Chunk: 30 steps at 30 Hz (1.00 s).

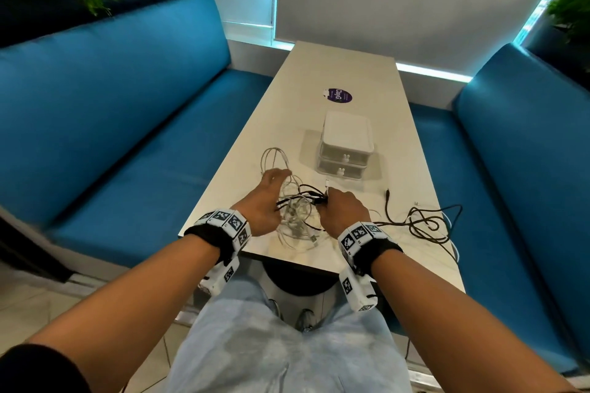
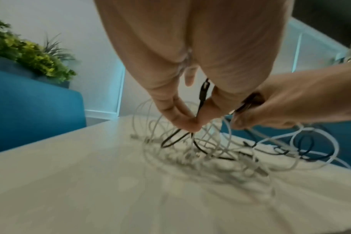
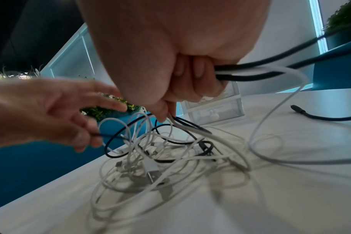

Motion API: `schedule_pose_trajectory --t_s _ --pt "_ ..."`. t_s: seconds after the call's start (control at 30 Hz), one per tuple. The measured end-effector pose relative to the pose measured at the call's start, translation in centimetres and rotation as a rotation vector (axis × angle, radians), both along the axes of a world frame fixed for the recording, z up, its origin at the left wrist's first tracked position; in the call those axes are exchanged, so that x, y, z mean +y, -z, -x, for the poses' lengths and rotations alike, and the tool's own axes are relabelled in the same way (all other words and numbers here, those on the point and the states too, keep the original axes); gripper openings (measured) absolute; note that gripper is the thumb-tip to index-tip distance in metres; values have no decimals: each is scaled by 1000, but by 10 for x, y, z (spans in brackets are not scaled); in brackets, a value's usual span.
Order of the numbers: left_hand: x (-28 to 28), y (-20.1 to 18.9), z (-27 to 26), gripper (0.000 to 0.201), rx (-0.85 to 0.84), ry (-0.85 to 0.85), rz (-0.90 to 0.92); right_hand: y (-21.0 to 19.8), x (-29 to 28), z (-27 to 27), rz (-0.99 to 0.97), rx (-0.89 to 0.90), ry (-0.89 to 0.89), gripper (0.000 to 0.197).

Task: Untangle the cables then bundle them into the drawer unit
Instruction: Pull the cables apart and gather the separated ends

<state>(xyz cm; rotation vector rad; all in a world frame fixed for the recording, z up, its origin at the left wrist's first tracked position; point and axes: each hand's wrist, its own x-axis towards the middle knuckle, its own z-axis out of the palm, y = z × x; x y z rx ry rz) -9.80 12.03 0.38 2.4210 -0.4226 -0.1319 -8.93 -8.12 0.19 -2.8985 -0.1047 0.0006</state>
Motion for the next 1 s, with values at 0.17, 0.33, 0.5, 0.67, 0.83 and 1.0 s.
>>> schedule_pose_trajectory --t_s 0.17,0.33,0.5,0.67,0.83,1.0 --pt "-27 -27 0 18 -167 80 174 1 -4 -6 -146 91 63 23" --pt "-51 -19 2 18 -65 82 224 3 -18 -4 -274 143 70 28" --pt "-70 -9 -4 14 -171 83 20 10 -34 -3 -437 232 157 35" --pt "-89 -10 -10 8 -241 -15 -43 7 -50 -3 -623 189 278 20" --pt "-104 -6 -14 8 -195 -59 -31 1 -56 -5 -1009 253 391 15" --pt "-116 6 -12 11 -104 -99 66 5 -54 4 -861 164 196 34"
